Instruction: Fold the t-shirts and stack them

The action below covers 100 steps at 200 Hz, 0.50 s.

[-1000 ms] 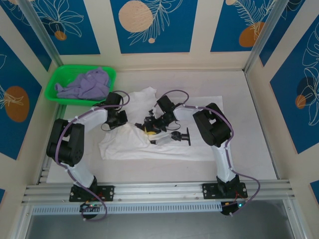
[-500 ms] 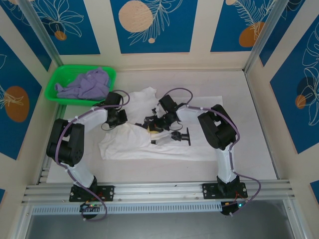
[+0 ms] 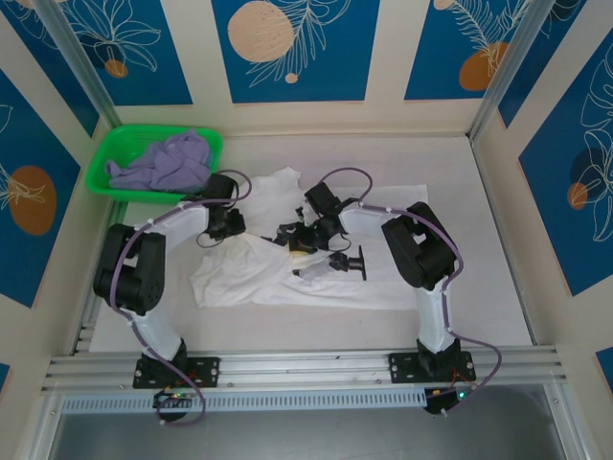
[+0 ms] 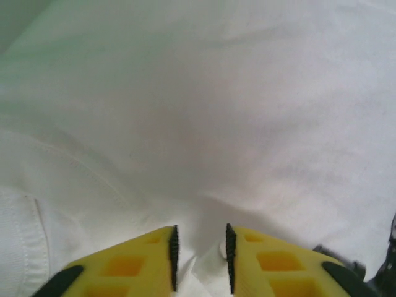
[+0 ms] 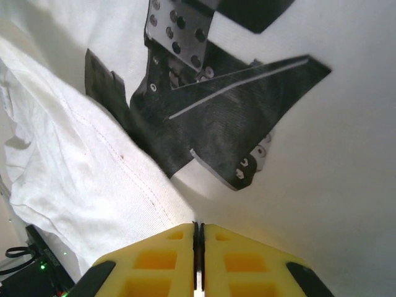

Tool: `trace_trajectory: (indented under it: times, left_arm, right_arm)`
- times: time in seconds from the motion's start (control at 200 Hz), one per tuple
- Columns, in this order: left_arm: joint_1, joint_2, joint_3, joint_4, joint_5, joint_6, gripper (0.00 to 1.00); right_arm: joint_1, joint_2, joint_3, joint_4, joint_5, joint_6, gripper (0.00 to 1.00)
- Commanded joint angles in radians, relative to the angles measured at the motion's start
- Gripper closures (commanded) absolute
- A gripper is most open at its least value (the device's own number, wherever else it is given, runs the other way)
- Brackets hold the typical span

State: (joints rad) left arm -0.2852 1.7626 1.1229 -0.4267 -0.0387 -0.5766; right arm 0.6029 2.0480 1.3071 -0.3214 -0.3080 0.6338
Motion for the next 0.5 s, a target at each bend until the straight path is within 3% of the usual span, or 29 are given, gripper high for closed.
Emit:
trace_trajectory:
  times: [0.0,0.045,0.115,0.225,0.42,0.495]
  left_arm:
    - [0.003,0.010,0.072,-0.037,-0.041,0.021,0.64]
    - [0.003,0.004,0.096,-0.051,-0.043,0.021,0.56]
    - [0.003,-0.022,0.119,-0.063,-0.037,0.018,0.45]
    - [-0.006,-0.103,0.110,-0.075,-0.027,0.004,0.29]
    - [-0.089,-0.265,-0.028,-0.109,0.003,-0.032,0.27]
    - [-0.137,-0.317,-0.100,-0.129,0.010,-0.039,0.34]
  right_arm:
    - [0.004,-0.032,0.015,-0.031,0.042,0.035,0.83]
    - [0.003,-0.045,0.008,-0.034,0.052,0.048,0.79]
    - [0.000,-0.075,-0.010,-0.040,0.077,0.077,0.66]
    - [-0.004,-0.152,-0.069,-0.007,0.093,0.113,0.57]
    - [0.001,-0.364,-0.228,0.049,0.150,0.143,0.52]
    - [-0.013,-0.452,-0.307,0.041,0.164,0.157,0.53]
